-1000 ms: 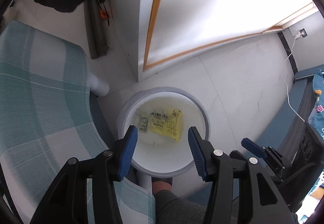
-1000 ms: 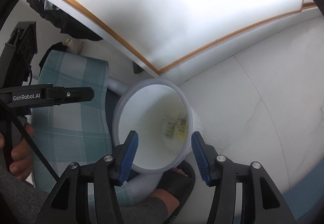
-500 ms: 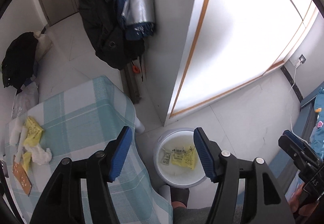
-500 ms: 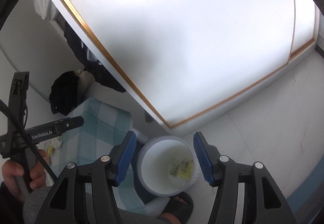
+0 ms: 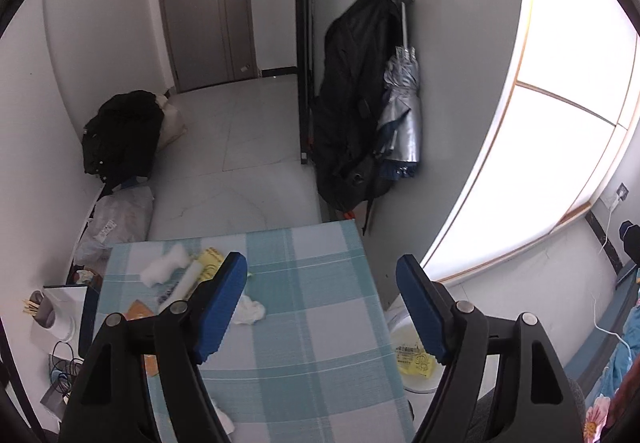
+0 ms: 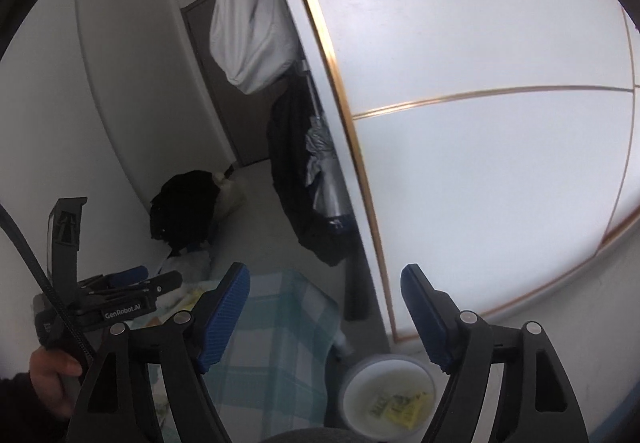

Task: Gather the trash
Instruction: 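Move both open tools back over the table, then lower the right tool onto the white crumpled tissue and close it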

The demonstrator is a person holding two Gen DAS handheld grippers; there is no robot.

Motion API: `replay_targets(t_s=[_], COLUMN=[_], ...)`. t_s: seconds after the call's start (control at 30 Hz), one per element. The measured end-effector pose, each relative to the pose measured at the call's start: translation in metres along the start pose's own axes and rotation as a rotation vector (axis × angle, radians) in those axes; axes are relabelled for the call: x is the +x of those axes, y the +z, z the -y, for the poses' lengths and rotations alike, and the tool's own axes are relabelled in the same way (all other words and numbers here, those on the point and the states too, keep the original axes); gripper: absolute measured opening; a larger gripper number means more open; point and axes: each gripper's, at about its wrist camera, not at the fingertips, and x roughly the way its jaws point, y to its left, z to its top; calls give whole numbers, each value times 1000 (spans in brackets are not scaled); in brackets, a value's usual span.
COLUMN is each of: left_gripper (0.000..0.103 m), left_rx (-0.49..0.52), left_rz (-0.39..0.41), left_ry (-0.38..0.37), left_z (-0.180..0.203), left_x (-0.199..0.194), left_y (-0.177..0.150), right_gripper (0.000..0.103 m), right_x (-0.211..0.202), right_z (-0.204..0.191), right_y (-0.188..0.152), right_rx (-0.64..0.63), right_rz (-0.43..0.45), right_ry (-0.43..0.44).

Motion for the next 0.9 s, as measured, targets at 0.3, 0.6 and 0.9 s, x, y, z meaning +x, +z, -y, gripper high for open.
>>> replay_targets(t_s=[0.3, 0.6, 0.9], left_gripper=[84, 93, 94], left_rx=[-143, -278, -352], left_rz=[64, 95, 102], left_ry=[81, 96, 123], left_z=[-90, -156, -199], left_x=[-38, -50, -50], left_y=[-20, -64, -112], right_gripper=[87, 92, 94], right_x=[2, 19, 56], right_z=[-107, -177, -231], right_y=[-8, -41, -85], right_rx=[-137, -239, -344], right_rz=[19, -47, -122], right_ry=[135, 222, 279])
